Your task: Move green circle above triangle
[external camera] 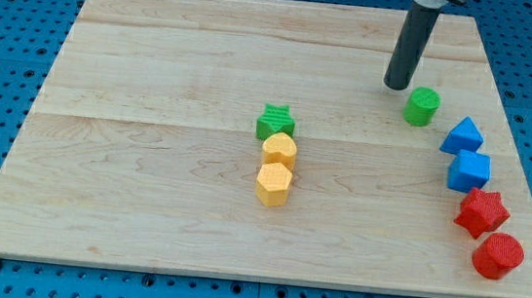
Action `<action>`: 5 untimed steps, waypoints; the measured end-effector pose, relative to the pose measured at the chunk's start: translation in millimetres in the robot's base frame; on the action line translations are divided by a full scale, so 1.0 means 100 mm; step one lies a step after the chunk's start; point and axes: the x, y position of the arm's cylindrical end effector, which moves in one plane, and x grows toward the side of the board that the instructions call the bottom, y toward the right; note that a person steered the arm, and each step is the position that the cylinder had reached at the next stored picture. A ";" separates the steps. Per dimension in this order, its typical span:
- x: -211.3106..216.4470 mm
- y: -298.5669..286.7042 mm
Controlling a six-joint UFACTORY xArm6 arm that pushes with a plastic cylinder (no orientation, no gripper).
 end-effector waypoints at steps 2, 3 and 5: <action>-0.12 1.05; 0.25 1.00; 0.75 0.98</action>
